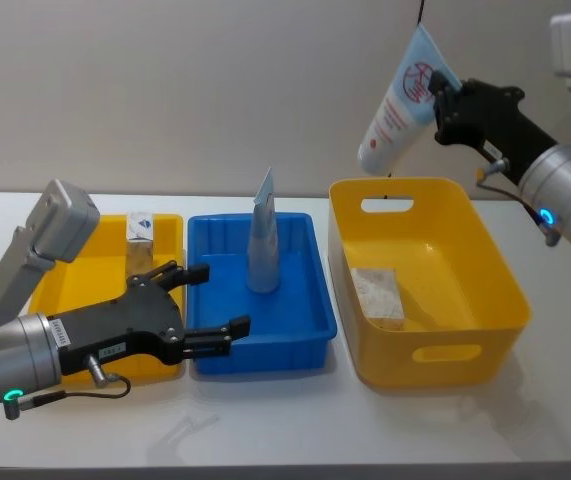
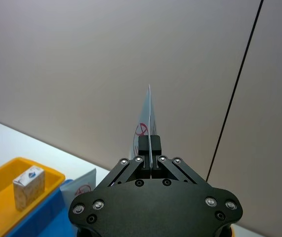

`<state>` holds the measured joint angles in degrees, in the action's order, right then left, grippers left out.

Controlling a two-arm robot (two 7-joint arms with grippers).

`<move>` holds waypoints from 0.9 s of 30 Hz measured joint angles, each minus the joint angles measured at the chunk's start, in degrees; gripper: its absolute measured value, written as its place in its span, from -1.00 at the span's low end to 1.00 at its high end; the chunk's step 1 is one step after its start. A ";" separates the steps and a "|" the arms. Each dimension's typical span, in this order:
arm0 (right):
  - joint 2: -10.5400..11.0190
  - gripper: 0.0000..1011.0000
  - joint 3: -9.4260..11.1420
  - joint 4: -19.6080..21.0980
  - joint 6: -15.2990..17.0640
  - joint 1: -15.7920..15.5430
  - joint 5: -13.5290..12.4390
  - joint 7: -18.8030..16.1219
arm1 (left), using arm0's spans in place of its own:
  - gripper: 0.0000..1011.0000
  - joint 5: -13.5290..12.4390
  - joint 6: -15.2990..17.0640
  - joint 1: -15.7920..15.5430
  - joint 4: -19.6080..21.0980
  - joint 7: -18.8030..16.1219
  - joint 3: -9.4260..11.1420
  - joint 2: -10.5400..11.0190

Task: Bimanual collaborative sorting of washing and personal care products

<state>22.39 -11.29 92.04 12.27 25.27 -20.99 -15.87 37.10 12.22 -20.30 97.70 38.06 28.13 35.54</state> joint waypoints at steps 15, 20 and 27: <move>1.54 -1.00 1.07 0.53 1.08 -4.26 1.04 1.42 | 0.98 0.00 0.00 0.00 0.00 0.00 0.00 0.00; 1.71 -1.00 1.24 -0.42 0.90 -4.82 1.95 1.91 | 0.98 0.00 0.00 0.00 0.00 0.00 0.00 0.00; 1.74 -1.00 1.31 -1.44 0.43 -5.01 2.74 2.18 | 0.98 0.00 0.00 0.00 0.00 0.00 0.00 0.00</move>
<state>24.12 -9.98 90.60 12.70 20.27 -18.25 -13.69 37.10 12.22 -20.29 97.70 38.06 28.14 35.54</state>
